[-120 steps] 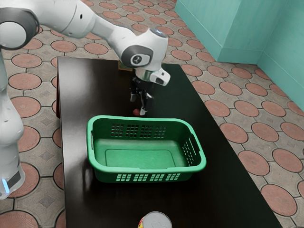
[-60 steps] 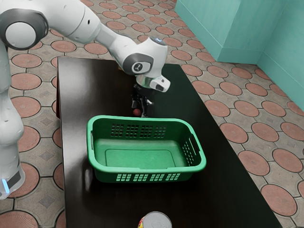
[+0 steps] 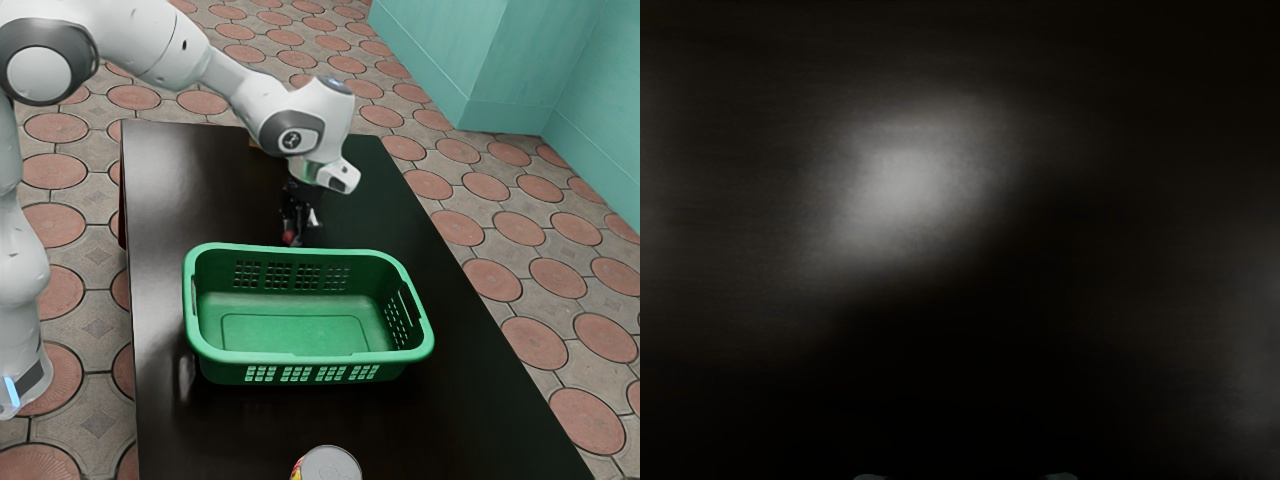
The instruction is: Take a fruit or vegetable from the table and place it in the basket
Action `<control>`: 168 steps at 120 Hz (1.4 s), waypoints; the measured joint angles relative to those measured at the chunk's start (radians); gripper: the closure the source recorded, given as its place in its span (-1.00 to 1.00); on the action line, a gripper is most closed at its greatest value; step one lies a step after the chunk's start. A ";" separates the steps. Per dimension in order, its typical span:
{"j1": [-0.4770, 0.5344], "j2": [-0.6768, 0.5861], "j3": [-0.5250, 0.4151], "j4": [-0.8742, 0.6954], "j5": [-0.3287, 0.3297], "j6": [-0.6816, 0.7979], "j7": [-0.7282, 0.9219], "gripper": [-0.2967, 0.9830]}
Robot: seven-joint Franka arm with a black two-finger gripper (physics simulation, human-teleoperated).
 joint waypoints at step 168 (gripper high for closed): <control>-0.008 -0.428 -0.385 0.070 -0.212 -0.450 0.009 0.31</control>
